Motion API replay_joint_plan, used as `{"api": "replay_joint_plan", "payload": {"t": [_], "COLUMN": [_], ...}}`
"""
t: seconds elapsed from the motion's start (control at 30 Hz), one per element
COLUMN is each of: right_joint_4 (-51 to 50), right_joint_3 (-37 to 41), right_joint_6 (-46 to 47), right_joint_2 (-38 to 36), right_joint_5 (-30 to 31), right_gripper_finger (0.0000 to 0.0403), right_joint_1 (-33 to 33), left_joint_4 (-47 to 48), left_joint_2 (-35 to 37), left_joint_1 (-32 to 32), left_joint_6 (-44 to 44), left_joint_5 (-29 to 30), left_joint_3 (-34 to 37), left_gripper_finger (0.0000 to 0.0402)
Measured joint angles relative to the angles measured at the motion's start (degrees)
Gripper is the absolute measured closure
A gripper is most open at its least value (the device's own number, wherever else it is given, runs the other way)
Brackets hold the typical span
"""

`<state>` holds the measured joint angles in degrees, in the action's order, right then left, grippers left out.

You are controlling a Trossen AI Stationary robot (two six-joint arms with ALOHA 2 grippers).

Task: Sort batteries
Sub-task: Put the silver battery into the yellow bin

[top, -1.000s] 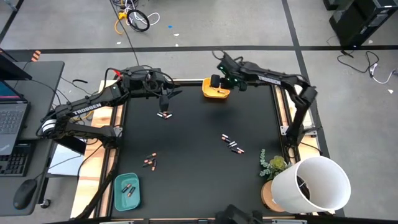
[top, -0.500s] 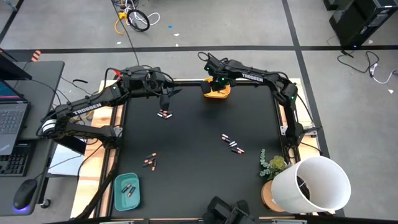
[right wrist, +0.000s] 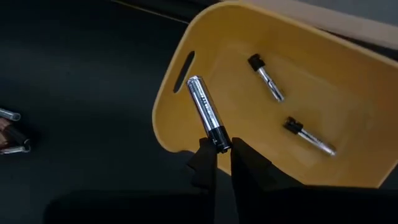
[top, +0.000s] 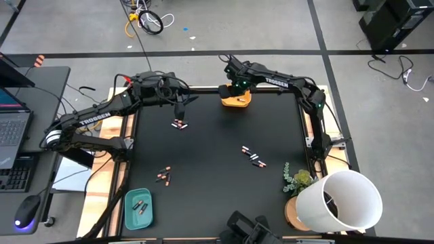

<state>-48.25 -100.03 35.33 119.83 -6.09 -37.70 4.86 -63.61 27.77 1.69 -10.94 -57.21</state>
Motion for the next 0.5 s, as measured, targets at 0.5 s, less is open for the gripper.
{"api": "replay_joint_plan", "payload": {"t": [0.5], "right_joint_4": [7.43], "right_joint_3": [0.0], "right_joint_6": [-0.84], "right_joint_2": [-0.07], "right_joint_5": [-2.31], "right_gripper_finger": [0.037], "right_joint_1": [-0.43], "left_joint_4": [-0.34], "left_joint_2": [0.0], "left_joint_1": [0.0], "left_joint_6": [-0.15], "left_joint_5": [0.02], "left_joint_3": [0.0], "left_gripper_finger": [0.0266]}}
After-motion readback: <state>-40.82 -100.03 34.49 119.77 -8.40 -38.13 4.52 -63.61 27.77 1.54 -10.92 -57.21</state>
